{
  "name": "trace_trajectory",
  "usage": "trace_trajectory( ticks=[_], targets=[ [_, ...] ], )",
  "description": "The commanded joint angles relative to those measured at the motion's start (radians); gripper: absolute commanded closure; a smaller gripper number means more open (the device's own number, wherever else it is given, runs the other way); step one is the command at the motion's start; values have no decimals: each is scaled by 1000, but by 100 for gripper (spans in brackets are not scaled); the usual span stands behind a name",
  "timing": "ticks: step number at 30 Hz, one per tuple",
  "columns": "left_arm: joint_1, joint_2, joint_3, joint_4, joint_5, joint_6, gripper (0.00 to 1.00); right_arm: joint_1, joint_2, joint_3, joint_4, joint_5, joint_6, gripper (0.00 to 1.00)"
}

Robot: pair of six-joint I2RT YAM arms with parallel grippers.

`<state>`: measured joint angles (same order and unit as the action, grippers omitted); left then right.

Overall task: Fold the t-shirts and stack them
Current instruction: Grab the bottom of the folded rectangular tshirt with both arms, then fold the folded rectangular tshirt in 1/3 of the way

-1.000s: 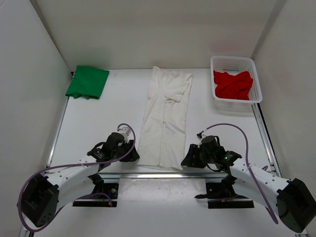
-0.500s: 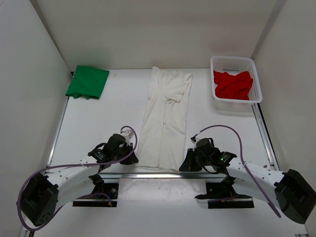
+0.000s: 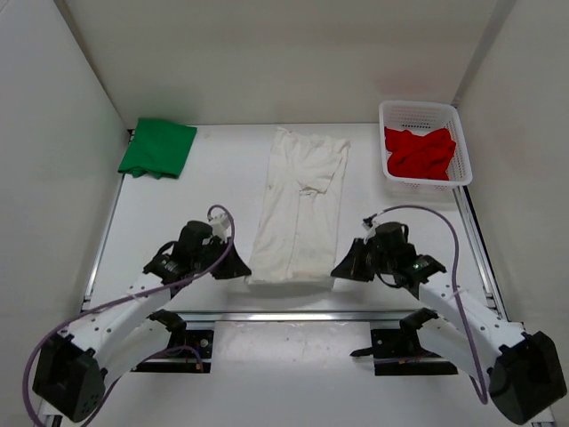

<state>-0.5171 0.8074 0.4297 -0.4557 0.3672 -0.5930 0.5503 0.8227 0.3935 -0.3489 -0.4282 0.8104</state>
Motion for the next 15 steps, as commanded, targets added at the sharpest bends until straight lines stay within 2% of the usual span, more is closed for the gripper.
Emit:
trace_trajectory(
  ticks=[1,4,7,10,13,15],
  targets=[
    [60,119,134,191,32,-19,100,-162,94,111,17,-73,-198,100],
    [61,384,269,276,-2,4,100,-257,226,229,28,-70,-289,100],
    [77,568,414,313,-46,13,100,-328,363,349,59,-49,-323,100],
    [107,723,559,344,-34,-4,100,-378,492,439,90,-29,-349,99],
    [129,859,749,310,-57,4,100,-411,627,527,107,-29,-358,100],
    [141,933,822,289,-57,12,100,-421,705,580,110,-35,-361,100]
  ],
)
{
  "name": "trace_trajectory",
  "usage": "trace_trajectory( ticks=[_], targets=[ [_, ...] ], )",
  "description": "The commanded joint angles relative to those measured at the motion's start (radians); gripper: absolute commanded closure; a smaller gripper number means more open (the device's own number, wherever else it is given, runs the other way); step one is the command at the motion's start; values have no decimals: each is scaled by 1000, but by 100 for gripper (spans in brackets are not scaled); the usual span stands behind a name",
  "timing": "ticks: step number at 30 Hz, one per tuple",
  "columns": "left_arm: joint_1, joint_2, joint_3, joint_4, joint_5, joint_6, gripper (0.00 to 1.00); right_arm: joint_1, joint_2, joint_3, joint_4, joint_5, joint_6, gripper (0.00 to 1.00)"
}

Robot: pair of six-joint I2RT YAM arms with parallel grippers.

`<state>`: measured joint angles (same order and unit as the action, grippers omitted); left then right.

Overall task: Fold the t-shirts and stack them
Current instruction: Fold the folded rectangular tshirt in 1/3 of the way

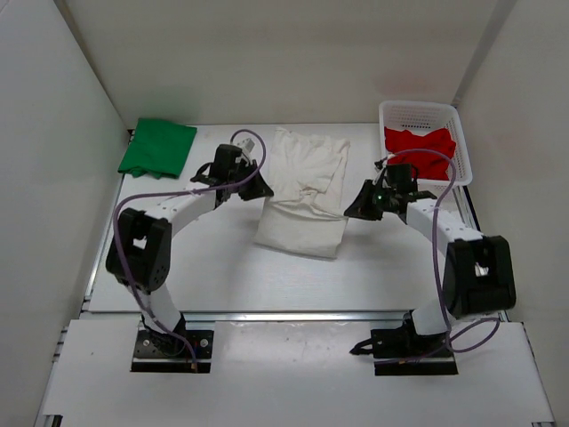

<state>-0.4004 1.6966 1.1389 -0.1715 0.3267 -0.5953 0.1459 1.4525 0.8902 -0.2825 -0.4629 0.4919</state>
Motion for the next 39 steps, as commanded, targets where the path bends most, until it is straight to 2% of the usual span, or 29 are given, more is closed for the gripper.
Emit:
trace_trajectory(
  ticks=[1,6,11,13,15,16,18,20,22,25,28,30,31,34,39],
  targets=[
    [26,84,154,-8,-23,15,100,-31,121,120,48,-16,-47,100],
    [47,231,266,-39,-41,20,100,-55,239,194,112,-20,-38,100],
    [69,314,330,-28,-52,-3,99,-65,370,314,97,-31,-45,100],
    [74,342,354,-31,-41,-1,93,-68,414,348,109,-46,-44,100],
    [77,354,349,-13,-37,-17,76,-65,451,386,97,-42,-42,97],
    [87,350,341,1,-25,-30,72,-69,460,394,97,-39,-38,95],
    [106,318,283,47,-20,-55,63,-66,462,415,94,-42,-42,87],
    [124,252,205,105,-32,-80,60,-62,457,449,68,-34,-56,77],
    [124,126,84,161,-58,-95,62,-52,438,478,30,-8,-73,70],
    [80,-20,-95,260,-87,-112,63,-32,349,440,16,71,-85,69],
    [-20,-80,-229,349,-110,-115,63,9,242,315,84,106,-53,79],
    [-58,-48,-237,346,-95,-106,65,50,205,230,141,98,-35,93],
    [-58,-4,-235,328,-74,-95,67,75,191,181,160,95,-29,95],
    [-52,70,-218,311,-49,-83,70,144,181,86,187,93,-30,99],
    [-52,83,-300,319,-89,-73,72,184,201,-26,223,110,-19,100]
  ],
)
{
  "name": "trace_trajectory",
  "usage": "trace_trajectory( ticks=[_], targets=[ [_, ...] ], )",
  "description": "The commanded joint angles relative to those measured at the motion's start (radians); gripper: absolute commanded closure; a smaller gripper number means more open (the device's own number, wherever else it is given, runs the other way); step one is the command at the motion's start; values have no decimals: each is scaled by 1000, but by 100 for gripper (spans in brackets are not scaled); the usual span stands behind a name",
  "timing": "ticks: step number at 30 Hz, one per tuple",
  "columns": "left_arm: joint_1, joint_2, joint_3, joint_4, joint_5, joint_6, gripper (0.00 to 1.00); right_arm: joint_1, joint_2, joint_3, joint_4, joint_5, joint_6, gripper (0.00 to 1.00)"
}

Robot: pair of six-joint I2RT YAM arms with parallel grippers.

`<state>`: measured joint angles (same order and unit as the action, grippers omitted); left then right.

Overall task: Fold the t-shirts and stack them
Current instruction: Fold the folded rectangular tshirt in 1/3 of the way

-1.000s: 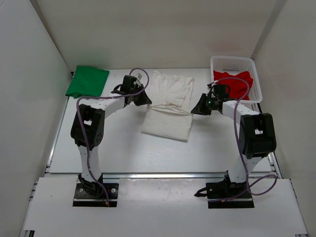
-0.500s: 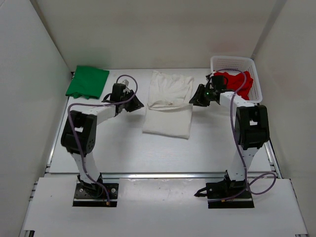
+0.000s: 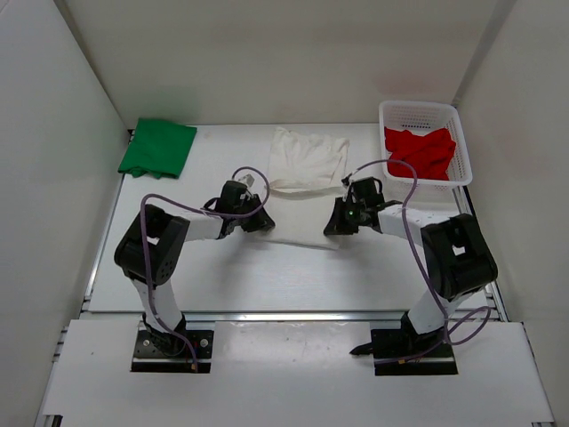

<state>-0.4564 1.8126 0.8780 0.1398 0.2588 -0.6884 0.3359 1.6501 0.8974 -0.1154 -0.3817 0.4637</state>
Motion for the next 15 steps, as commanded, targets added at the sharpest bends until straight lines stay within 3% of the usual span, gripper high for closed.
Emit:
trace_trajectory(
  ticks=[1,4,11,15],
  targets=[
    [1,-36,-69,23,-12,23,71,-11,4,-61,48,39,9,100],
    [-19,-81,-170,38,-6,24,74,0,-19,-145,63,41,15,100],
    [-64,-381,-529,92,-38,-28,74,48,-196,-379,56,29,56,99],
    [-18,-567,-579,6,-21,-8,72,86,-324,-387,-4,33,61,100]
  ],
)
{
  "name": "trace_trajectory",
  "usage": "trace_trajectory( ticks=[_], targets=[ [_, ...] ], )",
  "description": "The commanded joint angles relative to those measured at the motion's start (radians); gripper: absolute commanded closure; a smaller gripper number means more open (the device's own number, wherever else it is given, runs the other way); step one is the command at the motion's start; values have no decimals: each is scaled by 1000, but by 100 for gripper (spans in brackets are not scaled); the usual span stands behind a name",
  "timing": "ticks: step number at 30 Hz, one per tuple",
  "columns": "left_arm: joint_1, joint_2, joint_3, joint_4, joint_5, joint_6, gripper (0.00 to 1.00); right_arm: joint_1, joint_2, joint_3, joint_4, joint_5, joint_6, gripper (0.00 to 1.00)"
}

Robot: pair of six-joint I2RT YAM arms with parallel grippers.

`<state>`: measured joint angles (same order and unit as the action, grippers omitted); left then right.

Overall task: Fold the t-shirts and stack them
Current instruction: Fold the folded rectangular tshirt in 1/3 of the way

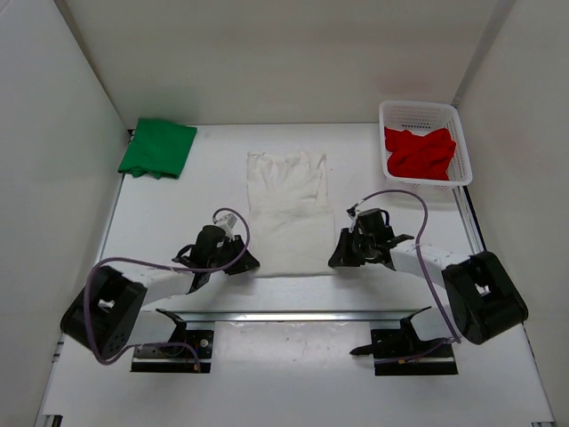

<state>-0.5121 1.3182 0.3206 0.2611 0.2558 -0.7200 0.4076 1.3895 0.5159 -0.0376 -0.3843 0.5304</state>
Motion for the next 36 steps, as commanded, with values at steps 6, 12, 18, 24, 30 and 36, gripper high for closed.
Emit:
trace_trajectory(
  ticks=[6,12,18,24,30,36],
  targets=[
    [26,-183,136,-168,-49,21,67,14,-52,175,-58,-1,-30,96],
    [78,141,337,-85,3,13,68,-15,227,361,83,-94,-49,100],
    [205,396,483,-54,39,8,70,-110,453,484,125,-148,-32,100],
    [297,463,475,12,106,-50,71,-150,505,461,191,-226,6,100],
    [255,236,373,6,59,-39,59,-138,401,446,214,-262,62,94],
    [182,-54,229,-182,5,86,31,-84,120,276,193,-157,89,79]
  ],
)
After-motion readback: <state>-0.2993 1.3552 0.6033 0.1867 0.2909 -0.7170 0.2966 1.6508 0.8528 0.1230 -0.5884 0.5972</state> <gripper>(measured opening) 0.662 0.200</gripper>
